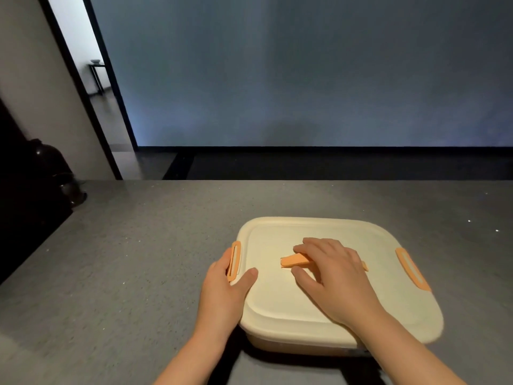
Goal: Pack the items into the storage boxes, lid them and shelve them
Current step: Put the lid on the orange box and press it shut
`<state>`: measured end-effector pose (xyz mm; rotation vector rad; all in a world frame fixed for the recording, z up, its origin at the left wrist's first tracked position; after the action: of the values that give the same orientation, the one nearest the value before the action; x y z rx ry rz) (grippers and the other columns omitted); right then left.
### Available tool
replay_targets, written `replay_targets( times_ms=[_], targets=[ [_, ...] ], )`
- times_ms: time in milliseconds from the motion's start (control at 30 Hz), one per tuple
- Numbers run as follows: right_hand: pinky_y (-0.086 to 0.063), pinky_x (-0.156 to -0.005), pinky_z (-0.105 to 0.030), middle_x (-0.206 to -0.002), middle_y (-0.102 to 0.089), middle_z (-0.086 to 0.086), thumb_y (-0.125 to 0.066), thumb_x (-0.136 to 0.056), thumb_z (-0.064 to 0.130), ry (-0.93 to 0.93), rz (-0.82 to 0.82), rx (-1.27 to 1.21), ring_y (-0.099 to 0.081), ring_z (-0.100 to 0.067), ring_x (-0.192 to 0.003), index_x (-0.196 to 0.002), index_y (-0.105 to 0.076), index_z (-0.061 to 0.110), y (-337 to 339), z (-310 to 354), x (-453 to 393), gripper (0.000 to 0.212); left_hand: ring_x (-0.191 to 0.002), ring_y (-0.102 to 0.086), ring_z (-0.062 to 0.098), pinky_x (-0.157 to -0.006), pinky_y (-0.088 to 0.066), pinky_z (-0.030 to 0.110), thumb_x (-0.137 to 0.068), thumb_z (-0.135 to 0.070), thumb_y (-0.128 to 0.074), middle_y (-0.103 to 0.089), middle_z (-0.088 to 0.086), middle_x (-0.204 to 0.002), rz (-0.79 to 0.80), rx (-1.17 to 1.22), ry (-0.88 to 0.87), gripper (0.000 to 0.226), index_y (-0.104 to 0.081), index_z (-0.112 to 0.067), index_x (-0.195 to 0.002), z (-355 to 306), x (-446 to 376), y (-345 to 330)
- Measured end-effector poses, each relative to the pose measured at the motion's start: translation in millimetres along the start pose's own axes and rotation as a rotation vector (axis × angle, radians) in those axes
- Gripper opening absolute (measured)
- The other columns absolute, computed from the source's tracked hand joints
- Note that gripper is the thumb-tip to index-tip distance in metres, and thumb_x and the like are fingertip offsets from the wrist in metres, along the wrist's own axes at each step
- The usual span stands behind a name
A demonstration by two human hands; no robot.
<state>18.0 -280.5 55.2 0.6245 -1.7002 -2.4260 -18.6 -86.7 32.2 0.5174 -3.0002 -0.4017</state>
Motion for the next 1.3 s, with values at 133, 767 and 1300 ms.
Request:
replay_targets(
  times_ms=[133, 767, 1300],
  targets=[
    [-0.018, -0.095, -0.022, -0.134, -0.046, 0.023, -0.047, -0.091, 0.051, 0.007, -0.008, -0.002, -0.034, -0.004, -0.128, -0.123, -0.053, 0.040, -1, 0, 0, 0.035, -0.106, -0.058, 0.009, -0.097, -0.046, 0.036, -0.083, -0.026, -0.067, -0.060, -0.008, -0.118, 0.011, -0.090, -0.032, 0.055, -0.048, -0.029, -0.135, 4, -2, -1],
    [-0.008, -0.112, -0.025, -0.124, -0.053, 0.025, -0.033, -0.094, 0.054, -0.030, -0.058, -0.116, -0.040, 0.002, -0.122, -0.121, -0.054, 0.038, 4, -8, 8, 0.038, -0.127, -0.032, 0.013, -0.102, -0.031, 0.032, -0.090, -0.022, -0.057, -0.038, -0.006, -0.138, -0.059, -0.458, -0.199, 0.048, -0.044, -0.024, -0.136, -11, 13, -7],
    [-0.014, -0.115, -0.023, -0.155, -0.021, 0.019, -0.055, -0.090, 0.051, -0.329, -0.028, -0.264, -0.008, 0.000, -0.144, -0.137, -0.046, 0.039, 33, -102, 47, 0.049, -0.138, -0.024, 0.005, -0.111, -0.017, 0.023, -0.081, -0.062, -0.018, -0.024, -0.018, -0.152, 0.147, -0.841, -0.500, 0.070, -0.020, -0.037, -0.146, -33, 33, -57]
  ],
)
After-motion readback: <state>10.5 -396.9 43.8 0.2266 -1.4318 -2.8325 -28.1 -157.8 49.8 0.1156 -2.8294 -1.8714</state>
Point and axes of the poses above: each hand's wrist, its own x-axis away from the middle knuckle, its own y-axis out of the back of the hand, z = x × y, the point moved 1 cm from there along -x, towards the middle knuckle
